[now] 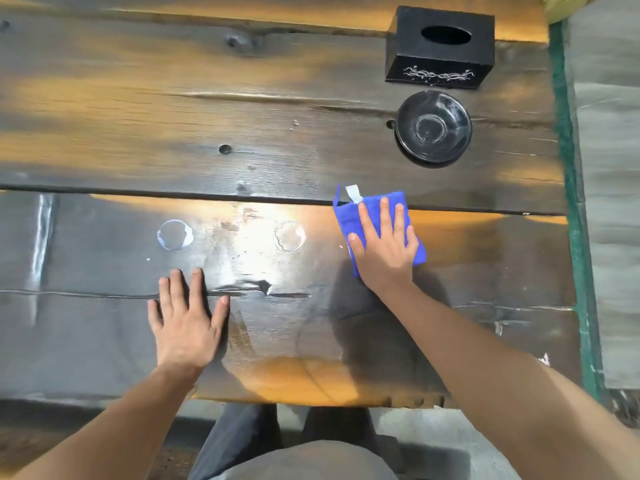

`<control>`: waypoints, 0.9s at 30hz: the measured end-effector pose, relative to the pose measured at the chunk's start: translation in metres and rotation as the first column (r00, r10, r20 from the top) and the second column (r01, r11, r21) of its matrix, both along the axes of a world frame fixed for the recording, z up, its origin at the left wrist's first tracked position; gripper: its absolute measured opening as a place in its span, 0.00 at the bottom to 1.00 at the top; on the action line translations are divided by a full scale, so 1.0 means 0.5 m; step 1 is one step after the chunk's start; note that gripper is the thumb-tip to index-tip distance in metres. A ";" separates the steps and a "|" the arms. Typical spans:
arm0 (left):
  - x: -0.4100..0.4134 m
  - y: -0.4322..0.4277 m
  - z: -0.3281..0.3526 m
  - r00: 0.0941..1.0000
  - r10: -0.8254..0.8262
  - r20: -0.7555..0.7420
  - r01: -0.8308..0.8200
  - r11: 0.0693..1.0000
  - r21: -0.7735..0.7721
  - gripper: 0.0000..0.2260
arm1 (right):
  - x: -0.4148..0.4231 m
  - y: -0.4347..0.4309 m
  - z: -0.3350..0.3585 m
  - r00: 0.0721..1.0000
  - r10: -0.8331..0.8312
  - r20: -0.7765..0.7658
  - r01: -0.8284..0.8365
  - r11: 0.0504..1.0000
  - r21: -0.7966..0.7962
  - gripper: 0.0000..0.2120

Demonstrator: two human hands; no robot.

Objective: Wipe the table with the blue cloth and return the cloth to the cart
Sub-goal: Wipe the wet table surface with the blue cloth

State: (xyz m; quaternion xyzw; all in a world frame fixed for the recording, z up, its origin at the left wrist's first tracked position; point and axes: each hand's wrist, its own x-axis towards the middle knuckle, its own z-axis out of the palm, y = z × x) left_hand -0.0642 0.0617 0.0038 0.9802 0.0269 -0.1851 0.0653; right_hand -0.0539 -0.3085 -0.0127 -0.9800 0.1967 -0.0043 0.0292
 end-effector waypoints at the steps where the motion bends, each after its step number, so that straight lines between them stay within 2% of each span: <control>1: -0.002 0.000 -0.006 1.000 -0.003 0.011 0.003 1.000 -0.008 0.34 | 0.000 0.026 -0.002 1.000 0.022 0.007 -0.022 1.000 -0.008 0.26; 8: -0.011 0.007 -0.027 0.993 -0.049 0.104 0.052 0.998 -0.021 0.33 | -0.074 0.171 -0.018 0.986 0.144 0.085 -0.147 0.988 0.034 0.25; 14: -0.009 0.011 -0.032 0.989 -0.067 0.131 0.075 0.995 -0.058 0.33 | -0.138 0.277 -0.006 0.989 0.129 -0.075 -0.123 0.989 0.080 0.27; 18: -0.008 0.011 -0.032 0.988 -0.067 0.139 0.078 0.994 -0.080 0.33 | -0.201 0.341 0.005 0.988 0.132 -0.080 -0.122 0.985 0.120 0.25; 23: -0.006 0.024 -0.016 0.992 -0.069 0.103 0.087 0.979 -0.184 0.32 | -0.288 0.415 0.028 0.991 0.127 -0.051 -0.112 0.966 0.231 0.22; 27: 0.001 0.080 -0.008 0.984 -0.078 0.158 0.125 0.942 -0.310 0.27 | -0.355 0.465 0.054 0.996 0.079 -0.028 -0.059 0.900 0.433 0.18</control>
